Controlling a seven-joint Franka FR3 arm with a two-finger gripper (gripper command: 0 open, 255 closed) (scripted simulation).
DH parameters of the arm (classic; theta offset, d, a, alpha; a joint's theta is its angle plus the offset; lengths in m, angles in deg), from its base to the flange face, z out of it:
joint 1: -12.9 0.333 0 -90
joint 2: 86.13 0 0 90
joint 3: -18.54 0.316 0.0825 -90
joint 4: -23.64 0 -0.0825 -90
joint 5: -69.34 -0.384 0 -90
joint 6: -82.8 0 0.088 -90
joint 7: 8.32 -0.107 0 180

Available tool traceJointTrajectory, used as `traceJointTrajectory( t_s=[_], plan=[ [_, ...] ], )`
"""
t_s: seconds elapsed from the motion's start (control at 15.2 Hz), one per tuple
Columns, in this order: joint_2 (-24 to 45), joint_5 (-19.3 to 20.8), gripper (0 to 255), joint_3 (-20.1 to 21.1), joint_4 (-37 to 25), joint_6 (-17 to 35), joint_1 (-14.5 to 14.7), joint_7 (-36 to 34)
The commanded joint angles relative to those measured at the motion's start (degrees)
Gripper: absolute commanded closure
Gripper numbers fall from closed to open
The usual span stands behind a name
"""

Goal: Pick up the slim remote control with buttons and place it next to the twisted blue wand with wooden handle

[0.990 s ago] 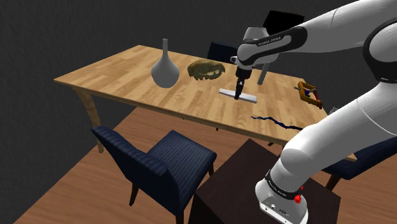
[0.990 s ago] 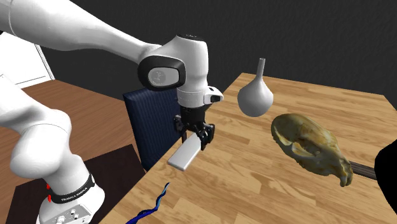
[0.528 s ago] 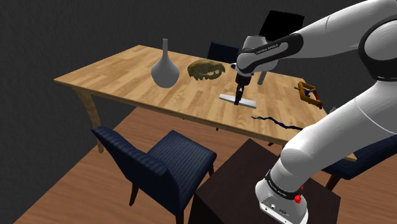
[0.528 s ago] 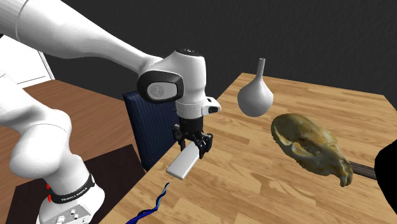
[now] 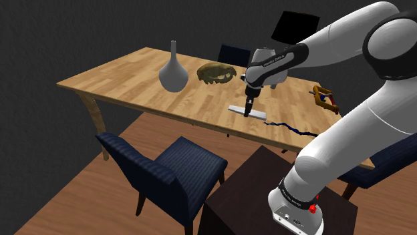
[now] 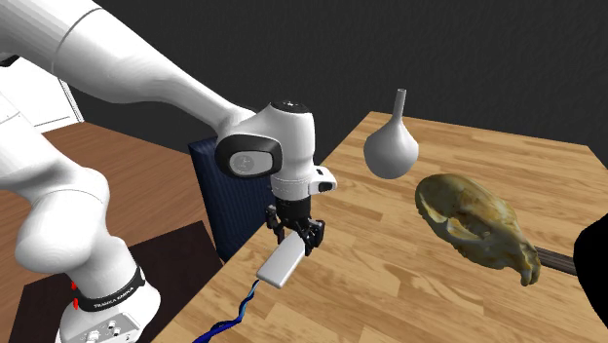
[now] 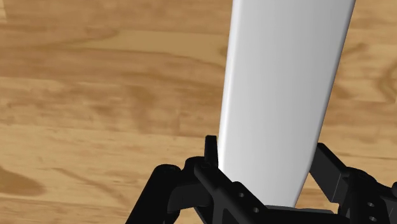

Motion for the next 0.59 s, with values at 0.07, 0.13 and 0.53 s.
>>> traceJointTrajectory(
  t_s=[0.07, 0.13, 0.53],
  plan=[
    [1.1, -0.2, 255, -0.2, 0.7, 1.8, 0.1, 0.2],
    [1.1, -0.2, 255, -0.2, 0.7, 1.8, 0.1, 0.2],
    [1.1, -0.2, 0, -0.2, 0.7, 1.8, 0.1, 0.3]
  ],
)
